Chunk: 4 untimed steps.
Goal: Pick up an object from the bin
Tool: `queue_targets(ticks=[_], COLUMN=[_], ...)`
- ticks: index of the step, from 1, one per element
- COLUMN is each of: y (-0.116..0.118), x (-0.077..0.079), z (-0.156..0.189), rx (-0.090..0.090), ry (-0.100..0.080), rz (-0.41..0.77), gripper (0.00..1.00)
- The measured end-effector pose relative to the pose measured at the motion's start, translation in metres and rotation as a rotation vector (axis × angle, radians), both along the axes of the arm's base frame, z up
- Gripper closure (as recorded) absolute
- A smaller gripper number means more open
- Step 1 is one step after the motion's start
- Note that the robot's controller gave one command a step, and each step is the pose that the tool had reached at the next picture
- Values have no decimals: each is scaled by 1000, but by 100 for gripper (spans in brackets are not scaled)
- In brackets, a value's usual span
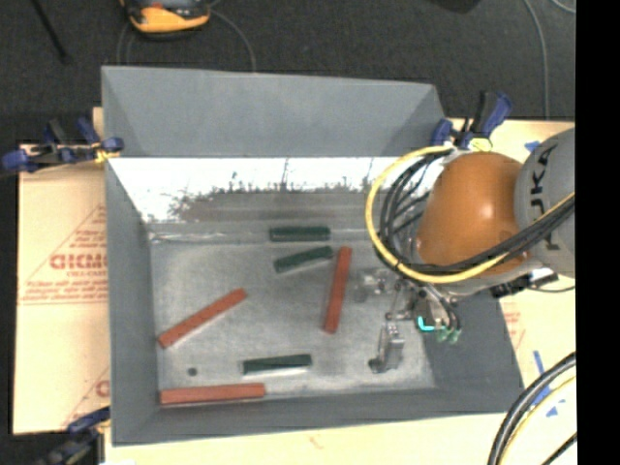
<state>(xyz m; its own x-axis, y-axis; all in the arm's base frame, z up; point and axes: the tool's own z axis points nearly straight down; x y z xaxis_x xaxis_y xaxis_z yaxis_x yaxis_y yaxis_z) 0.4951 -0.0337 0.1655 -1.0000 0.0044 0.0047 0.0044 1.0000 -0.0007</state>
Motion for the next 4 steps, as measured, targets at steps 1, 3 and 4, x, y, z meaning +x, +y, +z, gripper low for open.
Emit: queue_targets(ticks=[1, 3, 4], y=[0, 92, 100], x=[2, -14, -7], z=[4, -91, -42], rx=[-1, -1, 0], ry=[-8, -19, -1], rz=[1, 190, 180], gripper=[0, 100, 100])
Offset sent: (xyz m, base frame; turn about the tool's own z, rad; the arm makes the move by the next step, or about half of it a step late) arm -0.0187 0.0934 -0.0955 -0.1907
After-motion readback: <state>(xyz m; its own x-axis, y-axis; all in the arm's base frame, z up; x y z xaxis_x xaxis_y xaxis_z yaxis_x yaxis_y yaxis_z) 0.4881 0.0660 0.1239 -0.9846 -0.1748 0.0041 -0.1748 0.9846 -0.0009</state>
